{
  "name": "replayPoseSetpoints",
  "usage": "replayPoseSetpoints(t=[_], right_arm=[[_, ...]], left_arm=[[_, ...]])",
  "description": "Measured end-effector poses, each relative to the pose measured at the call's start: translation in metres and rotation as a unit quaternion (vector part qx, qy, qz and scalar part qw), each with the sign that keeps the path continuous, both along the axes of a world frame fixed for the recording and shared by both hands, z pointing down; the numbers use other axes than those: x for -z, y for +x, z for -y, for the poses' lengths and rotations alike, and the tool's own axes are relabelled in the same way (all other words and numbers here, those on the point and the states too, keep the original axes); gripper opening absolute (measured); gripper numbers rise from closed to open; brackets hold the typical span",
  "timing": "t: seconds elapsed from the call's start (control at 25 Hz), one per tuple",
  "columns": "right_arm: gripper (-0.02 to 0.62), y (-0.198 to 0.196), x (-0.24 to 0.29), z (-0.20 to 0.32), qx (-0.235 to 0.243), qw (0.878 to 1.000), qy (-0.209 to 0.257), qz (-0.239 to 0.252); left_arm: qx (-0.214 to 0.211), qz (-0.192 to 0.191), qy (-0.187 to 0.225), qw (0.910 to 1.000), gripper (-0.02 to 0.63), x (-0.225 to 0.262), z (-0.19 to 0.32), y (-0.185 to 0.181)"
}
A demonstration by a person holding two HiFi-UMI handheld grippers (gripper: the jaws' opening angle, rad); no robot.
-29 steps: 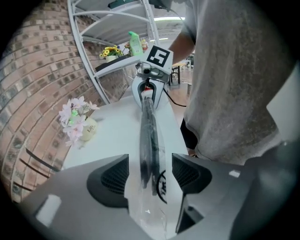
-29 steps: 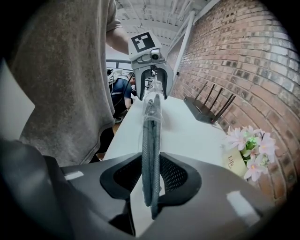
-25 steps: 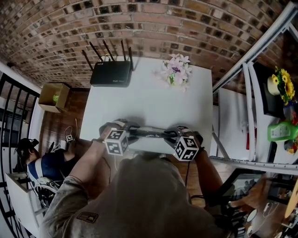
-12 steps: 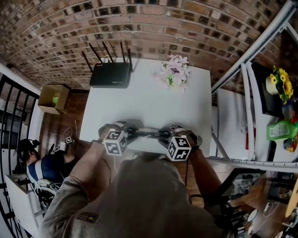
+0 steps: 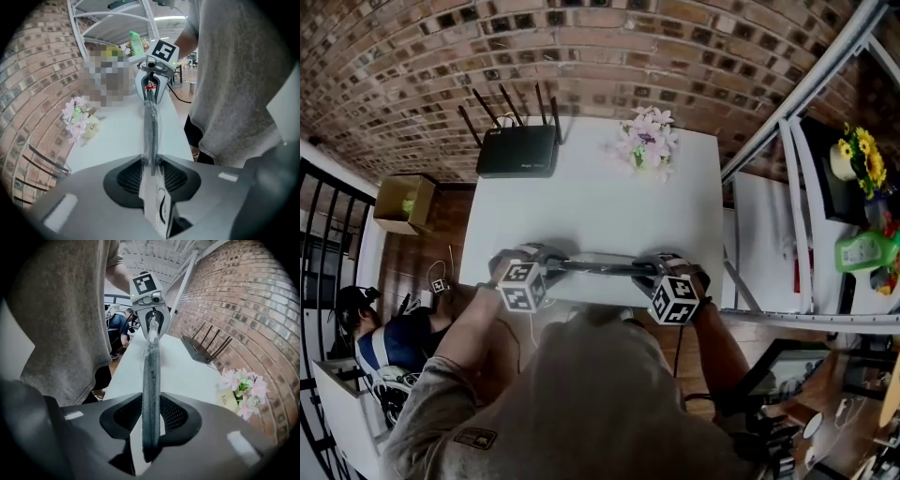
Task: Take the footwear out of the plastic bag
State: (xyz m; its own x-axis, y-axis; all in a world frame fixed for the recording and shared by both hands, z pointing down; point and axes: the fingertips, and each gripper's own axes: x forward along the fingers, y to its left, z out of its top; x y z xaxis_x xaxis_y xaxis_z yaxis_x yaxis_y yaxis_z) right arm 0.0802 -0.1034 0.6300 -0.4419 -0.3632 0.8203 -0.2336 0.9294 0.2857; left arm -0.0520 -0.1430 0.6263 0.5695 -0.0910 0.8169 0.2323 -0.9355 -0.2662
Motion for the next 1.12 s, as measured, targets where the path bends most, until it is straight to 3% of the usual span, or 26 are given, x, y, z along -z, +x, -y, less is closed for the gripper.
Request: replayPoseSetpoints(t=[0.4, 0.76, 1.12], right_arm=[[0.127, 0.026, 0.007, -0.009, -0.057, 0.998, 0.015, 0.003], [0.127, 0.052, 0.022, -0.002, -0.128, 0.991, 0.048, 0.014], [0.127, 0.066, 0.038, 0.011, -0.183, 0.979, 0.086, 0.016]], left_arm=[[-0.002, -0.006, 0.021, 0.9998, 0.012, 0.004, 0.007, -0.006], [0.009, -0.007, 0.051, 0.9986, 0.003, 0.006, 0.020, -0.013], [0.034, -0.046, 0.168, 0.9841, 0.003, 0.023, 0.053, -0.006]])
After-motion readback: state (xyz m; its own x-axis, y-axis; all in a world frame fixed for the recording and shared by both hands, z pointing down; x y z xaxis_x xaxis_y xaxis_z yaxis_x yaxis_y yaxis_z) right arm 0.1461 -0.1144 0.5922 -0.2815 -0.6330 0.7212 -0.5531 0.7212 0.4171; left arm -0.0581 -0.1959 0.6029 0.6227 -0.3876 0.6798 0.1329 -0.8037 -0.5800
